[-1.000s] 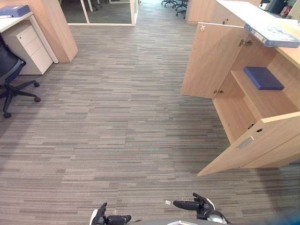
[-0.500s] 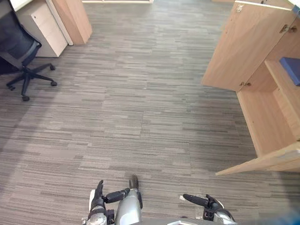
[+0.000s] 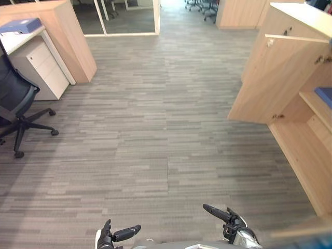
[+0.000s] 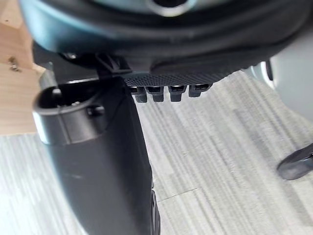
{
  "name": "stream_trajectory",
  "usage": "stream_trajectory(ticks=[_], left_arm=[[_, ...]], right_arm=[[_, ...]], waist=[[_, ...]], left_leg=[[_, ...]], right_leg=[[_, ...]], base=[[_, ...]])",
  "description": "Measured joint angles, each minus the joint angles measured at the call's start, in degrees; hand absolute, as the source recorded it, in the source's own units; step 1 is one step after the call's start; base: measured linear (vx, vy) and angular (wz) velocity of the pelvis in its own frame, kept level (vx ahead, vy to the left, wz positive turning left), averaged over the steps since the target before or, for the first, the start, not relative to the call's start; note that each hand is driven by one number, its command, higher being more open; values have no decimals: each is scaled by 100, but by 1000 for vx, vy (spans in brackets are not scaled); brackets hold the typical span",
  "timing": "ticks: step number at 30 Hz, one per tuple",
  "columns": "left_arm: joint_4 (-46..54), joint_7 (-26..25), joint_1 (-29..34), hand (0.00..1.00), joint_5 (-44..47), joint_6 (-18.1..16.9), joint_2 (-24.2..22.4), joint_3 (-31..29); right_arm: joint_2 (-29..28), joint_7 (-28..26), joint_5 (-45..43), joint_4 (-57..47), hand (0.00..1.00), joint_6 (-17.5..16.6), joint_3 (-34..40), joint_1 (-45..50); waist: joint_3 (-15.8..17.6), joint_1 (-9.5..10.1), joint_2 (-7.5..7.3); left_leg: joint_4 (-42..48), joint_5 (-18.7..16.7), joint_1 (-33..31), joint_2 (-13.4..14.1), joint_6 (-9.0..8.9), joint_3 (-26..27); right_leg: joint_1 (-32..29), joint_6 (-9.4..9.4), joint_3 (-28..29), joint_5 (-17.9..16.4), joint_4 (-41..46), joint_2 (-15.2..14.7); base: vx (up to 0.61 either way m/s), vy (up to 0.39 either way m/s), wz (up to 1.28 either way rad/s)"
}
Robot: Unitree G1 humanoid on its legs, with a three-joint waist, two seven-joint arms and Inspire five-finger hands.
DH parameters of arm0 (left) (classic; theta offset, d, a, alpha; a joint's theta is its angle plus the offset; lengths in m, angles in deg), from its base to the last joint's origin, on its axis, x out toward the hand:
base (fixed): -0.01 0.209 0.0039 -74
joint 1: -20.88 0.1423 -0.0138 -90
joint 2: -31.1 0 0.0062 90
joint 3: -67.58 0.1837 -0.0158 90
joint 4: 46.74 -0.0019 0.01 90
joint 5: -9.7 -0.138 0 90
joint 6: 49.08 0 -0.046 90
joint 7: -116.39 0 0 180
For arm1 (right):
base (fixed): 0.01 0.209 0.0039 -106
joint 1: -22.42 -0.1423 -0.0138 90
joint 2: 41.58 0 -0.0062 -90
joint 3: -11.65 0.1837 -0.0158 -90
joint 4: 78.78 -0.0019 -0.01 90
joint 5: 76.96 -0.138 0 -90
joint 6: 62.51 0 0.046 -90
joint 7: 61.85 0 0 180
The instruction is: Walk over to the cabinet, pick up the folder, carry it to the office cabinet, place the folder inside the office cabinet, then close the office cabinet door
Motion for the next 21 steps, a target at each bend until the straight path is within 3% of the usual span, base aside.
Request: stream_trajectory(ticks=[1, 2, 3, 4, 5, 6, 7, 8, 9, 10, 13, 14, 15, 16, 17, 18, 19, 20, 21], left_arm=[[-77, 15, -36, 100, 0, 10, 17, 23], [-197, 46, -124, 100, -2, 73, 18, 38], [-232, 69, -154, 100, -2, 99, 15, 73], [-251, 120, -203, 100, -6, 105, 26, 135], [-245, 142, -198, 100, -13, 97, 36, 141], [-201, 158, -199, 100, -22, 91, 58, 121], [-152, 169, -193, 100, -34, 91, 76, 109], [-99, 168, -217, 100, -56, 95, 54, 83], [-96, 155, -188, 100, -56, 97, -39, 53], [-90, 185, -146, 100, -60, 101, -204, -113], [-87, 211, -163, 100, -57, 101, -186, -296], [-61, 221, -141, 100, -52, 94, -184, -466], [-58, 227, -133, 100, -43, 95, -193, -494], [-4, 255, -21, 100, -3, 80, -249, -607], [-15, 221, -1, 100, 53, 78, -291, -671], [-35, 204, 19, 100, 131, 97, -329, -728], [-33, 229, 23, 100, 200, 105, -319, -815], [10, 226, 18, 100, 346, 70, -266, -913], [264, 223, 17, 100, 448, 5, -241, -895]], right_arm=[[-14, -4, -10, -54, 100, -2, 0, -16], [-18, -18, -94, -106, 100, -33, -8, -95], [-18, -18, -167, -105, 100, -49, -17, -159], [-21, -18, -190, -104, 100, -87, -136, -215], [-38, -19, -208, -111, 100, -118, -261, -217], [-109, -8, -272, -182, 100, -132, -337, -209], [-148, -7, -323, -232, 100, -143, -340, -181], [-158, -3, -388, -268, 100, -164, -332, -120], [-107, -2, -387, -252, 100, -119, -334, -174], [-120, -14, -386, -270, 100, -145, -323, -164], [-228, -21, -388, -186, 100, -137, -173, -59], [-278, -38, -393, -126, 100, -128, -174, 58], [-266, -53, -391, -130, 100, -98, -180, 60], [-224, -66, -390, -136, 100, -70, -202, 87], [-126, -66, -390, -35, 100, -65, -197, 92], [-99, -67, -390, 64, 100, -66, -199, 57], [-102, -59, -391, 113, 100, -59, -202, 15], [-115, -48, -391, 214, 100, -13, -218, -27], [-83, -39, -386, 402, 100, 18, -220, -27]], waist=[[20, -30, 10], [114, -65, 77], [203, -82, 115], [299, -93, 132], [298, -87, 108], [272, -91, 14], [261, -92, -76], [289, -75, -108], [286, -42, 18], [192, -79, 216], [150, -91, 111], [66, -80, 65], [56, -60, 116], [-1, -81, 191], [15, -18, 351], [16, 23, 399], [43, 64, 341], [113, 110, 183], [169, 233, 15]], left_leg=[[-48, -1, 100, 16, -3, -35], [-96, -47, 291, 93, -82, -58], [-95, -85, 411, 153, -146, -53], [-97, -132, 585, 213, -227, -54], [-134, -178, 656, 209, -304, -48], [-364, -281, 822, 133, -461, -14], [-481, -344, 931, 70, -501, -17], [-653, -495, 1167, 42, -501, -59], [-692, -498, 1203, 175, -526, -17], [-655, -554, 1244, 404, -634, 15], [419, -599, 1021, 882, -709, -26], [1789, -506, 521, 1249, -854, -41], [2393, -350, 288, 1448, -991, -92], [3681, 16, -237, 1842, -1289, -247], [4819, 95, -637, 2225, -1394, -353], [5349, 20, -931, 2358, -1321, -360], [5560, -68, -1111, 2359, -1260, -355], [5610, -236, -1448, 2279, -1140, -327], [5120, -489, -1781, 2080, -1087, -382]], right_leg=[[-94, 115, -157, -223, -178, 135], [-257, 229, -403, -517, -751, 472], [-299, 267, -535, -587, -1223, 696], [-377, 304, -768, -580, -2295, 1093], [-491, 314, -924, -416, -3112, 1347], [-643, 287, -1064, 290, -4315, 1658], [-701, 229, -1114, 617, -4600, 1711], [-721, -553, -1075, 1006, -4636, 1809], [-740, -406, -1103, 893, -4524, 1922], [-831, -400, -1171, 410, -4292, 2109], [-486, -368, -1207, 48, -4491, 2582], [-157, -265, -1365, -169, -4857, 2822], [13, 5, -1567, -386, -4880, 2866], [202, -248, -1682, -382, -4683, 2847], [347, -251, -1458, -469, -4750, 3215], [456, -282, -1258, -516, -4829, 3375], [534, -288, -1120, -536, -4888, 3426], [717, -275, -864, -536, -5051, 3466], [936, -218, -546, -510, -5219, 3458]], base=[[380, 29, 11], [236, -28, 2], [266, -51, -5], [232, -77, -4], [260, -121, 14], [223, -131, 25], [263, -174, 39], [255, -156, 10], [499, -237, -15], [526, -236, -39], [461, -338, -27], [350, -312, -35], [489, -244, -51], [451, -32, -81], [497, 29, -104], [292, 30, -108], [336, -2, -99], [318, -34, -115], [373, -31, -103]])
